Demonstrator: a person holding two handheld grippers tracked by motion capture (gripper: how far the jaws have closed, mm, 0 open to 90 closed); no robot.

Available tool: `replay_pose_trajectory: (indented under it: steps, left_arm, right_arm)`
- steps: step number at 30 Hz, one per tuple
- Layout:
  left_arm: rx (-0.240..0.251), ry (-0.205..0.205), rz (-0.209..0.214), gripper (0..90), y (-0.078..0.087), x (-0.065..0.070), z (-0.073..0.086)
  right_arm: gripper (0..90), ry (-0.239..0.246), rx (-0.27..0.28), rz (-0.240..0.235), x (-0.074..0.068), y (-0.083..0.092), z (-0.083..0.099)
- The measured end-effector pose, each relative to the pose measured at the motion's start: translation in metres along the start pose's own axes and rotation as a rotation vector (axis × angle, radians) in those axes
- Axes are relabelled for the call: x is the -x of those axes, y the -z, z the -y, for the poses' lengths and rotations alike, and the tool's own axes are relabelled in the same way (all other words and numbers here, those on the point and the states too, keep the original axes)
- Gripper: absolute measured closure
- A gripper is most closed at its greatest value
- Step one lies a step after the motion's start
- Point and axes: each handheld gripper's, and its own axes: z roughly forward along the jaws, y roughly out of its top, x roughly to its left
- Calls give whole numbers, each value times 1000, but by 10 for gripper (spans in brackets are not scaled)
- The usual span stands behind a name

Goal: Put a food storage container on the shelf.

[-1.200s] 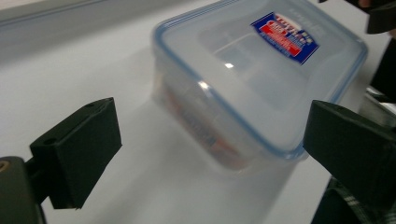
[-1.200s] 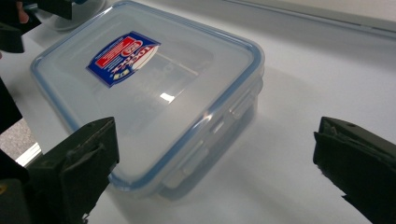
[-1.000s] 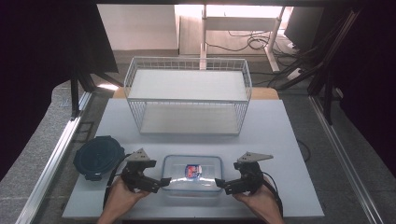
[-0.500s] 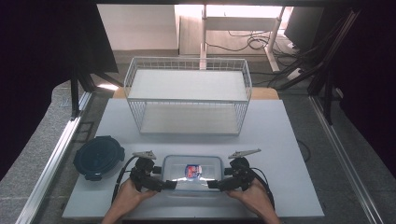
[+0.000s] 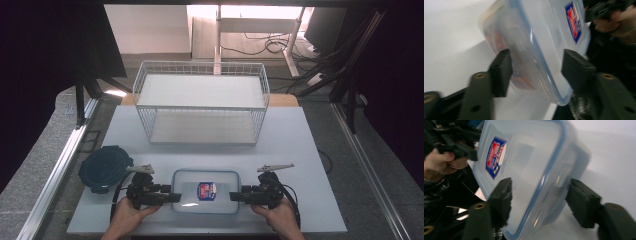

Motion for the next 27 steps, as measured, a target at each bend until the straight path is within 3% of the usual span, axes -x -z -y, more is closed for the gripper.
replay_pose_trajectory:
  steps: [2, 5, 10, 13, 18, 22, 27]
  left_arm:
    - [16, 7, 14, 486, 3, 1, 3]
    - [27, 3, -1, 490, 3, 5, 5]
    - [51, 46, 0, 499, 3, 6, 8]
    - [71, 41, -12, 517, 3, 8, 7]
    - [85, 33, -40, 532, 1, 10, 4]
    - [104, 36, -34, 530, 3, 10, -1]
    - [129, 6, -51, 531, 10, 15, -11]
  right_arm:
    - [460, 5, 11, -7, -2, 3, 4]
    - [463, -8, 13, -8, -3, 4, 7]
    - [486, -70, -4, -69, 5, 3, 13]
    - [517, -89, -1, -74, 6, 6, 12]
    - [516, -36, 33, -37, 1, 10, 10]
    - [513, 0, 64, -4, -5, 13, 5]
    - [502, 48, 79, 20, -11, 16, -3]
